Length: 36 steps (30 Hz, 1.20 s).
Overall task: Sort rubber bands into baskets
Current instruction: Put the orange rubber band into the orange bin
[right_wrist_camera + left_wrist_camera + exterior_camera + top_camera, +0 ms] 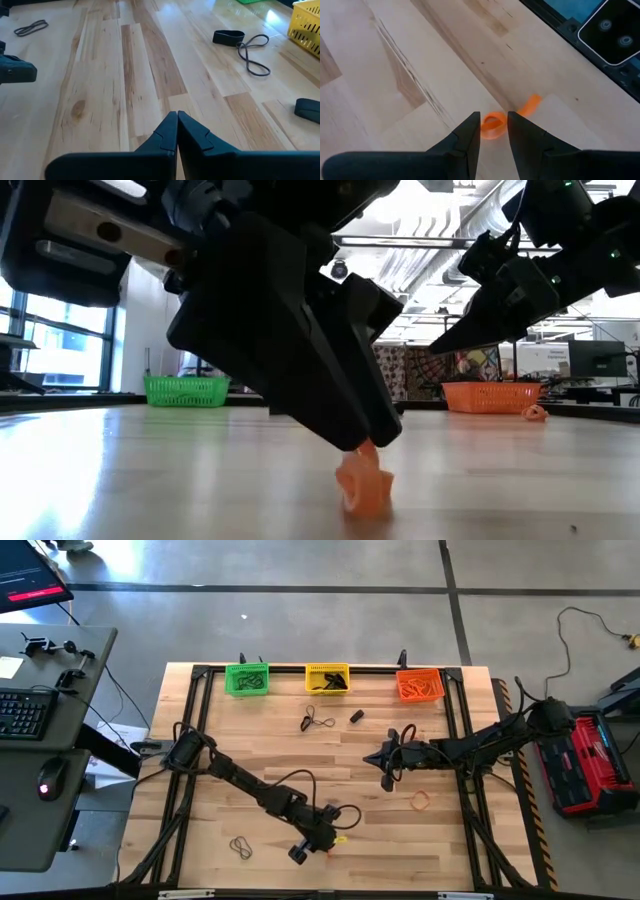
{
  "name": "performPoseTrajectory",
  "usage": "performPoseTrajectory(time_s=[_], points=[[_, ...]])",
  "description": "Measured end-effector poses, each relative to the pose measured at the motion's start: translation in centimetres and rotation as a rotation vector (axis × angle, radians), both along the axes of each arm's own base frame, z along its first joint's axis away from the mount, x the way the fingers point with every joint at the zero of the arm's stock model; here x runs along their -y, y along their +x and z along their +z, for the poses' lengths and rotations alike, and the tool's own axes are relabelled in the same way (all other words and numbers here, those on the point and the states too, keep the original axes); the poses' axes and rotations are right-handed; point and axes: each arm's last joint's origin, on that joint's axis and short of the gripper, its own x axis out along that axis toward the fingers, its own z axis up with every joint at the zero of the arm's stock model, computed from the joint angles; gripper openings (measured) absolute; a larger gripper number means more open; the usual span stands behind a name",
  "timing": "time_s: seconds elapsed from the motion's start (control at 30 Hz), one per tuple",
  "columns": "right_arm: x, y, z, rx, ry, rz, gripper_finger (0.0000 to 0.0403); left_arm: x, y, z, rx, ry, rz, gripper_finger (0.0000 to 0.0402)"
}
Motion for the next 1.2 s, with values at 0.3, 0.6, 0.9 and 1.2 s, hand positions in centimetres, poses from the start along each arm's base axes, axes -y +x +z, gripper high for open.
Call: performPoseTrajectory(time_s=[0.3,0.6,0.9,1.2], points=[[0.0,0.0,0.0,0.000,0.000,0.000,0.0000,-0.5,0.1,-0.6,-0.055,-0.023,0.047,0.0090],[0.0,0.0,0.0,0.000,0.000,0.000,0.0000,-0.9,0.4,-1.4,-0.101,-0.081,0.060,0.0089],[0.0,-0.1,-0.2,-0.021,-0.003,0.000,0.0000,-1.5,-0.2,0.1,-0.095,0.004,0.074,0.0008],[0.0,-0.2,-0.3,-0.036,-0.005,0.000,0.0000,-5.6,-0.9,3.1,-0.041,0.017,0.197,0.0002]])
